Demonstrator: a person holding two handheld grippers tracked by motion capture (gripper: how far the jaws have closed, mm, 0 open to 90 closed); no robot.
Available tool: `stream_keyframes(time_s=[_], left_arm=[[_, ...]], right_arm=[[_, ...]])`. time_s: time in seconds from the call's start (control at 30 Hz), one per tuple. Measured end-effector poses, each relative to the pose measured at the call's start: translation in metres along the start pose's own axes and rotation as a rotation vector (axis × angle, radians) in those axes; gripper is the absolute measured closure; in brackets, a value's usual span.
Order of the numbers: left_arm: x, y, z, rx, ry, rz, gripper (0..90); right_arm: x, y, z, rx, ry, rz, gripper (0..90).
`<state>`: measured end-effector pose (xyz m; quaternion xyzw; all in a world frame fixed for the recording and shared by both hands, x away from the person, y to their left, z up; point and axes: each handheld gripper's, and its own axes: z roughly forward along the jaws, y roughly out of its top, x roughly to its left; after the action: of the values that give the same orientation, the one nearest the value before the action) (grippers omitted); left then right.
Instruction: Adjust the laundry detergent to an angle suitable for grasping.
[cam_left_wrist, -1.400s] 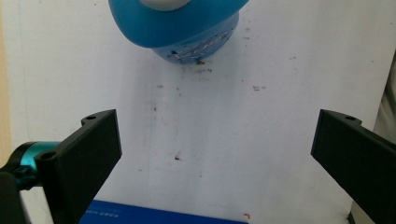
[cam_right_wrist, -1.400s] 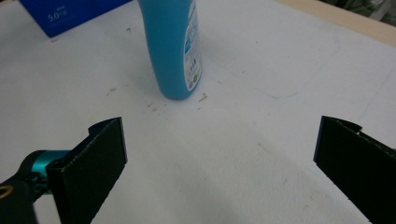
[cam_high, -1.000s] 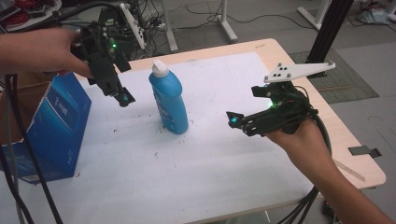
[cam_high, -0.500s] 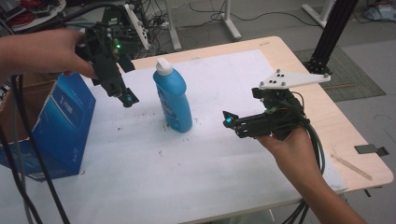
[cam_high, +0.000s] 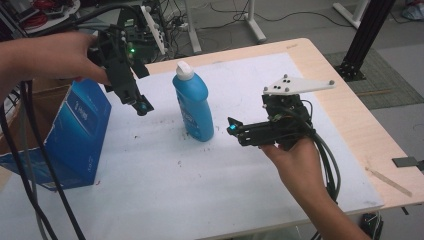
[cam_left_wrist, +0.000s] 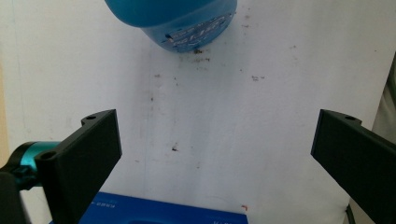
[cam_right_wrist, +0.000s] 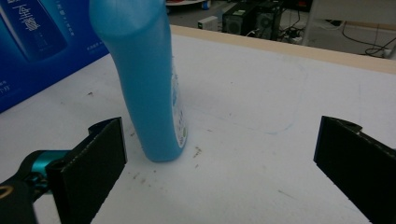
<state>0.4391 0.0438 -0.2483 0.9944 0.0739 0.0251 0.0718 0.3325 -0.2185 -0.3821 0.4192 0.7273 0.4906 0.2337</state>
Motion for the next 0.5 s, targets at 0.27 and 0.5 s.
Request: stream_keyframes(time_s=[0.27,0.5], left_arm=[[0.0,-0.007,0.001,0.002,-0.001,-0.014,1.7],[0.0,-0.012,0.001,0.005,-0.002,-0.017,1.7]], right_arm=[[0.015,0.008,0.015,0.001,0.006,-0.012,1.6],[0.025,0.013,0.029,0.013,0.026,-0.005,1.6]])
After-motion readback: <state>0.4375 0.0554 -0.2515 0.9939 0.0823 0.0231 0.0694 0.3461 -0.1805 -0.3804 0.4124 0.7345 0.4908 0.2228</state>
